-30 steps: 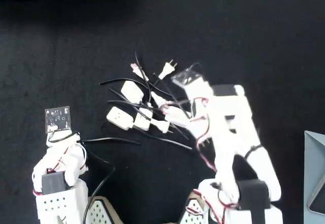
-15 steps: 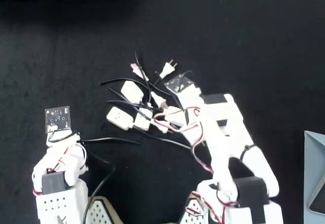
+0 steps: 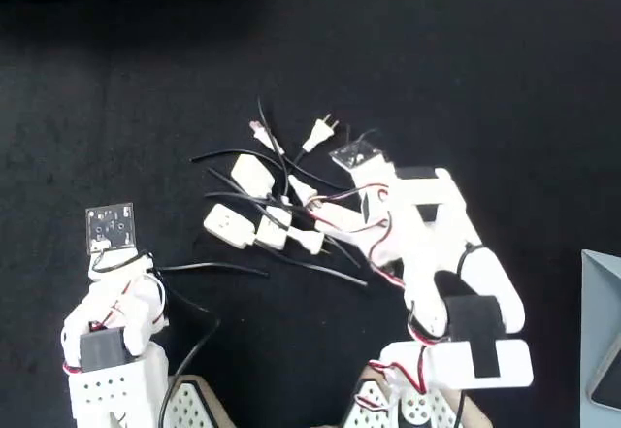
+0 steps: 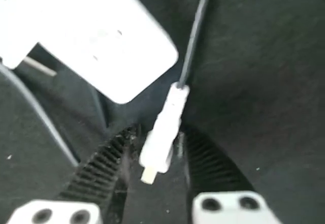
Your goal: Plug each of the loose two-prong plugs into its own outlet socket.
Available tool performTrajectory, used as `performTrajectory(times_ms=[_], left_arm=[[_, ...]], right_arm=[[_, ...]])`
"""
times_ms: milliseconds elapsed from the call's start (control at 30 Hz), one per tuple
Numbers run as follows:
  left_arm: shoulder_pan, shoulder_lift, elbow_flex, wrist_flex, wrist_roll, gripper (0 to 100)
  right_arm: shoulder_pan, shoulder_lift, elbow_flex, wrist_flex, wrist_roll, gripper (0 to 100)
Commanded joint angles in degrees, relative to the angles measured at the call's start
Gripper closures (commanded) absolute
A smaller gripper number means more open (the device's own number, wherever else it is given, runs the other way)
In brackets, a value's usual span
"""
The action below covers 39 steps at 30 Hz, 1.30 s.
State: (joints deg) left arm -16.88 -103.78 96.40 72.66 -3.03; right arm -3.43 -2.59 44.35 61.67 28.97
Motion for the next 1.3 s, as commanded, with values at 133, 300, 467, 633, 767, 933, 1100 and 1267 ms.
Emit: performTrajectory(times_ms=[133,300,467,633,767,933,1100,1267], left_arm=[[-0.6,-0.4,1.0,0.2,0.2,96],[-0.6,-0.4,1.0,0.2,0.2,96],[-0.6,-0.4,1.0,0.2,0.2,96],[-0.6,-0.4,1.0,0.2,0.2,96],[-0.6,-0.4,1.0,0.2,0.2,96],[-0.6,-0.4,1.0,0.2,0.2,96],[-0.6,-0.4,1.0,0.2,0.2,96],[-0.6,-0.4,1.0,0.1,0.2,96]], right_arm=[[0.3,0.2,-2.9,-1.8,-0.1,97.7],[1.1,0.5,-6.3,2.9,-0.3,92.5],[1.0,0.6,-11.4,8.0,-0.6,87.3],[0.9,0.7,-12.5,8.2,-0.6,87.9],[1.0,0.9,-12.4,8.2,-0.6,88.0],[0.8,6.2,-13.6,7.8,-0.5,88.1],[2.0,12.5,-18.0,8.3,-0.5,92.2],[2.4,14.5,-20.7,8.2,-0.5,97.7]])
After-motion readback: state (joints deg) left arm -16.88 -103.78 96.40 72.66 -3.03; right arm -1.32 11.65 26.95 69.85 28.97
